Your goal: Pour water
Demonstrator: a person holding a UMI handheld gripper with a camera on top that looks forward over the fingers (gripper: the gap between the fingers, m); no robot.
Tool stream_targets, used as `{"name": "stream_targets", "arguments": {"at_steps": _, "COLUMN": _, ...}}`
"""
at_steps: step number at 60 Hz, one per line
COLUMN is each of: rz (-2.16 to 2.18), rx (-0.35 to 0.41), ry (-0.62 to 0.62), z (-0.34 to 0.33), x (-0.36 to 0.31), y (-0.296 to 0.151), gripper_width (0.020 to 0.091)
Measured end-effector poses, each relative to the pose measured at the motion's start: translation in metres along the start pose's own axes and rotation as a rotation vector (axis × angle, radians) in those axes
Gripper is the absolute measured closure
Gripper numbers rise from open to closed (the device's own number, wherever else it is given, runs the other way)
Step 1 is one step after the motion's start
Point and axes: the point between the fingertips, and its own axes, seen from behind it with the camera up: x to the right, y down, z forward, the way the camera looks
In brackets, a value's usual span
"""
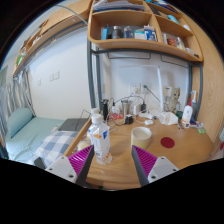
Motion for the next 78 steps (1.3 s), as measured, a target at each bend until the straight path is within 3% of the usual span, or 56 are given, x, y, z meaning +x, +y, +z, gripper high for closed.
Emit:
{"name": "stream_targets", "arguments": {"at_steps": 21, "rz": -0.026, "rx": 0.042, "ry": 0.024, "z": 0.077, "x": -0.034, "y": 0.011, "gripper_width": 0.0346}}
{"name": "stream_targets", "arguments": {"at_steps": 32, "rz": -0.039, "rx": 0.117, "ry": 0.045, "z": 0.112, "x": -0.04, "y": -0.004, "gripper_width": 0.0344}}
{"name": "stream_targets", "arguments": {"at_steps": 38, "rz": -0.08, "rx": 0.139, "ry": 0.06, "z": 0.127, "x": -0.043, "y": -0.003, "gripper_width": 0.0409}}
{"name": "stream_targets", "arguments": {"at_steps": 42, "rz": -0.116, "rx": 0.155, "ry": 0.104, "z": 0.133, "x": -0.039, "y": -0.002, "gripper_width": 0.0549}}
{"name": "stream_targets", "arguments": {"at_steps": 55, "rz": -0.054, "rx": 0.219, "ry": 0.096, "z": 0.14, "x": -0.039, "y": -0.008, "gripper_width": 0.0674}}
{"name": "stream_targets", "arguments": {"at_steps": 60, "rz": -0.071, "rx": 0.203, "ry": 0.105, "z": 0.144, "x": -0.035, "y": -0.009, "gripper_width": 0.0705}}
{"name": "stream_targets", "arguments": {"at_steps": 78, "rz": 0.137, "rx": 0.137, "ry": 0.037, "z": 0.156, "x": -0.029, "y": -0.039, "gripper_width": 0.0709}}
